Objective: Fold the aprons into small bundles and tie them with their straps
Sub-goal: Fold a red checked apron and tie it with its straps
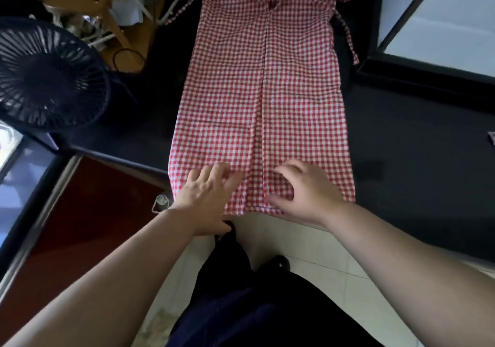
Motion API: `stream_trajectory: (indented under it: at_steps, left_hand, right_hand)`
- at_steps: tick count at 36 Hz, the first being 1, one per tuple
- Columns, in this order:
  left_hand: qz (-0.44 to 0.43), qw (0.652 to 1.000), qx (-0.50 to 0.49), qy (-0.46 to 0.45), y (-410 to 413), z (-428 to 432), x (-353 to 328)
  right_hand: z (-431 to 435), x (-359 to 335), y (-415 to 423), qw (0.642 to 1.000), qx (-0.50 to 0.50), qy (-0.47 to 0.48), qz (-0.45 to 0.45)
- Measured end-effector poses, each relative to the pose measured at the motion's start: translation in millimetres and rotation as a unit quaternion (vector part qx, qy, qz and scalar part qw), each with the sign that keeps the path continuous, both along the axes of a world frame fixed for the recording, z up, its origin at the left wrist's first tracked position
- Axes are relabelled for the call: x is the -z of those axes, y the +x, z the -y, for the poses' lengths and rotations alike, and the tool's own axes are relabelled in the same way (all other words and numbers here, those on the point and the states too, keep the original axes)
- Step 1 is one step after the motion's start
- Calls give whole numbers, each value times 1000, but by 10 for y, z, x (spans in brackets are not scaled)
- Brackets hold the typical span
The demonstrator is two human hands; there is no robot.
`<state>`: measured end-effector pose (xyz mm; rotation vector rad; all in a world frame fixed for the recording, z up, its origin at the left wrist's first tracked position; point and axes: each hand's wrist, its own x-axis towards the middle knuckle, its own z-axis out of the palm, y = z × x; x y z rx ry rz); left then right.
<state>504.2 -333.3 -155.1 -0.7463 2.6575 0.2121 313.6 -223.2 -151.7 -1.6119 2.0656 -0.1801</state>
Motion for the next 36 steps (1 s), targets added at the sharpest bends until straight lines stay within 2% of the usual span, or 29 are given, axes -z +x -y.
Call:
stream_trajectory:
  at_steps: [3, 6, 9, 12, 13, 16, 18, 21, 26, 32, 36]
  left_hand:
    - [-38, 998, -44, 31, 58, -113, 4]
    - [-182, 976, -104, 63, 82, -210, 17]
    - [-323, 934, -145, 37, 35, -301, 20]
    - [-382, 914, -129, 29, -85, -379, 2]
    - [-370, 922, -104, 42, -114, -387, 16]
    - [-253, 965, -41, 59, -122, -399, 137]
    - [-190, 981, -18, 41, -78, -407, 193]
    - [-180, 984, -8, 12, -15, -439, 191]
    - [-115, 993, -13, -35, 9, -523, 291]
    - [-160, 976, -1, -147, -70, -534, 540]
    - [-185, 968, -9, -169, -113, -527, 569]
  right_hand:
    - [-80, 18, 30, 996, -66, 32, -46]
    - [-131, 32, 54, 993, -79, 40, -80]
    - [-165, 23, 72, 997, -55, 1, -52]
    - [-177, 5, 98, 998, -32, -42, -21]
    - [-187, -5, 105, 997, -27, -62, -22]
    - [-255, -3, 115, 994, -34, -100, -28]
    - [-296, 16, 107, 995, -48, -82, -32]
    - [-330, 40, 107, 993, -92, -4, -71]
    - [-360, 86, 149, 982, -119, 39, -143]
    - [-380, 195, 124, 968, -114, 50, -218]
    - [-317, 177, 121, 979, -114, -54, -163]
